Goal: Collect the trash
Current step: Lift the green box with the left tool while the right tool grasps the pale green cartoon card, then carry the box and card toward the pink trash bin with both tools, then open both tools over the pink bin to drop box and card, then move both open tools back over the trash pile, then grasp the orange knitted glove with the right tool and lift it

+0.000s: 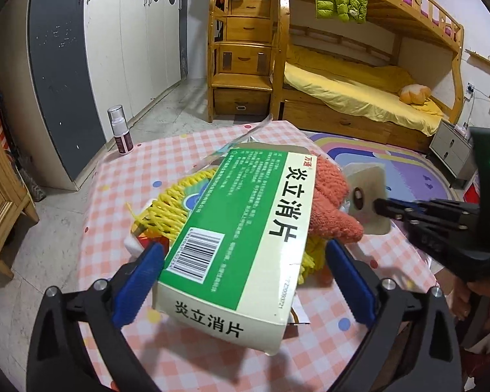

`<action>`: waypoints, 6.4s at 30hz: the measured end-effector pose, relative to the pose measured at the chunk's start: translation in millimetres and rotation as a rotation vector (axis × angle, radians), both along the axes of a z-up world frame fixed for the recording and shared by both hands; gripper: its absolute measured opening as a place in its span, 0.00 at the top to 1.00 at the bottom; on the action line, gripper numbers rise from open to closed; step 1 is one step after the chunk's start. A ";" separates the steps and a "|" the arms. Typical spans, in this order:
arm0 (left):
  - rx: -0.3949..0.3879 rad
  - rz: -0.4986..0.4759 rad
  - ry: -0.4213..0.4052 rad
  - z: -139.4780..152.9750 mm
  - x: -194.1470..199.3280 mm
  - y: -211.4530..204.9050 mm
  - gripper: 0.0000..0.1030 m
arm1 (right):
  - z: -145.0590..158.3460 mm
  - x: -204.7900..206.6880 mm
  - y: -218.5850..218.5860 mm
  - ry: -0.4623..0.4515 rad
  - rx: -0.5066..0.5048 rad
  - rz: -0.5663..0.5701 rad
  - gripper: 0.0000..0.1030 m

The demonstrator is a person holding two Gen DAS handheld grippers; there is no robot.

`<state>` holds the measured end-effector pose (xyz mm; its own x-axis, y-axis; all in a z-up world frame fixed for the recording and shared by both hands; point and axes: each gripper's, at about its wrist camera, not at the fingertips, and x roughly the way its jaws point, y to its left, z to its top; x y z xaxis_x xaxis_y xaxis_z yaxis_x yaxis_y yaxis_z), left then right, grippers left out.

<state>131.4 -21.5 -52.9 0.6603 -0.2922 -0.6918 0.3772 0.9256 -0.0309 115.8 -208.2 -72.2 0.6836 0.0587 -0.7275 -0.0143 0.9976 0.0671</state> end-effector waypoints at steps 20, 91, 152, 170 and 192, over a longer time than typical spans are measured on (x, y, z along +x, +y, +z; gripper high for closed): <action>-0.056 0.003 0.036 11.2 5.8 6.9 0.71 | 42.5 -50.5 -1.9 -0.120 -0.048 0.051 0.97; -0.130 -0.234 -0.128 61.7 -82.7 -100.7 0.79 | 72.8 -141.8 -81.8 -0.241 0.031 -0.141 0.97; 0.014 0.022 -0.075 32.3 -74.9 -41.7 0.32 | 55.7 -111.8 -36.9 -0.128 0.054 -0.024 0.56; 0.077 0.271 0.028 -7.2 -40.6 62.1 0.16 | 9.9 -13.2 59.7 -0.002 -0.032 0.191 0.51; 0.063 0.232 0.046 -5.5 -58.3 51.0 0.16 | 78.1 -54.2 40.3 -0.179 -0.035 0.171 0.87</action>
<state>73.1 29.5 -58.4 0.6720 -0.0918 -0.7349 0.1537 0.9880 0.0171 61.6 -167.9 5.9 0.7839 0.1614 -0.5995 -0.1917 0.9814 0.0135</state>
